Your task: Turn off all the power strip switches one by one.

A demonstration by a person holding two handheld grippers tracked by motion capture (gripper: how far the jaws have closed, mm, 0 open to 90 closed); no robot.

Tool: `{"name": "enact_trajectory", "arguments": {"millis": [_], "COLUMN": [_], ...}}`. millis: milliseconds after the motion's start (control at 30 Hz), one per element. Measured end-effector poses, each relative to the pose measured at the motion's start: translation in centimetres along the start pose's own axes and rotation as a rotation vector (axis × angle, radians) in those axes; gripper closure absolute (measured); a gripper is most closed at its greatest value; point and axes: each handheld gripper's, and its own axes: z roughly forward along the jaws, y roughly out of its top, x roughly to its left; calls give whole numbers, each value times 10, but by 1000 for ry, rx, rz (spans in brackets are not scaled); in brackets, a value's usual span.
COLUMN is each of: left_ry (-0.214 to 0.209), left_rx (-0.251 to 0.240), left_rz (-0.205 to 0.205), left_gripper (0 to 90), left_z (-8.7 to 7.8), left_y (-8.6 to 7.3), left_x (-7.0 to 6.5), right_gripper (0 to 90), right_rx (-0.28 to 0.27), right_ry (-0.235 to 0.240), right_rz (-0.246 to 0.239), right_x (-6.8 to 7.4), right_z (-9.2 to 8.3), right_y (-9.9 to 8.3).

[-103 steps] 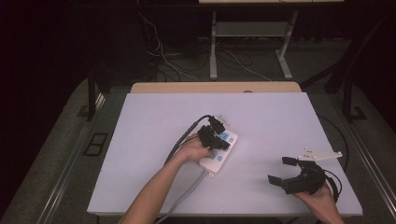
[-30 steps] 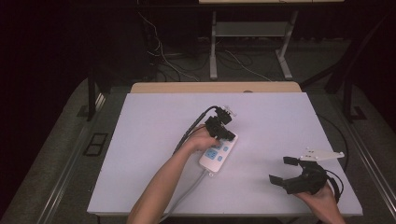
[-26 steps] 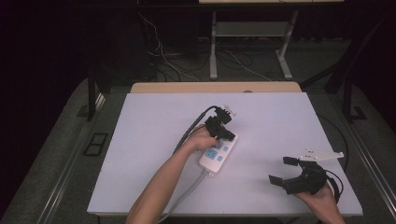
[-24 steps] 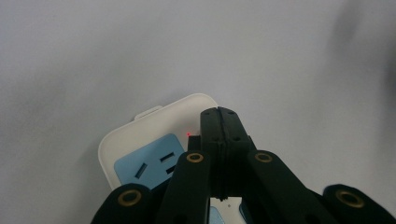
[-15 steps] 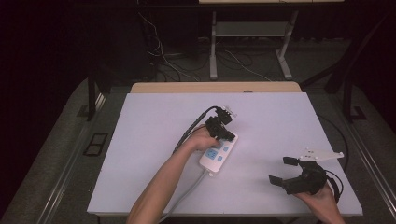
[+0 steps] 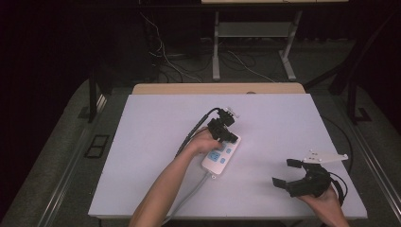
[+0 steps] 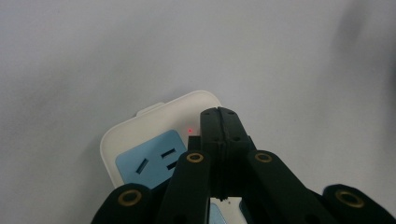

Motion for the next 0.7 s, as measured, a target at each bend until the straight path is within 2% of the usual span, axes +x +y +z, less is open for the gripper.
{"name": "enact_trajectory", "arguments": {"millis": [100,267,633,700], "left_ry": [13,0,-21,-18], "left_rx": [2,-73,-157,-167], "left_rz": [25,8,6,13], "left_gripper": [897,896,890,848], "left_z": [-7,-24,-52,-57], "left_y": [0,-1,-11,-13], "left_x": [-2,-1,1,0], "right_gripper": [3,3,4,3], "right_rx": [-1,-4,-5,-4], "right_ry": [-1,-1,-2,-2], "right_rz": [4,5,6,6], "right_x": [0,0,0,0], "right_z": [0,0,0,0], "right_y": [0,0,0,0]}}
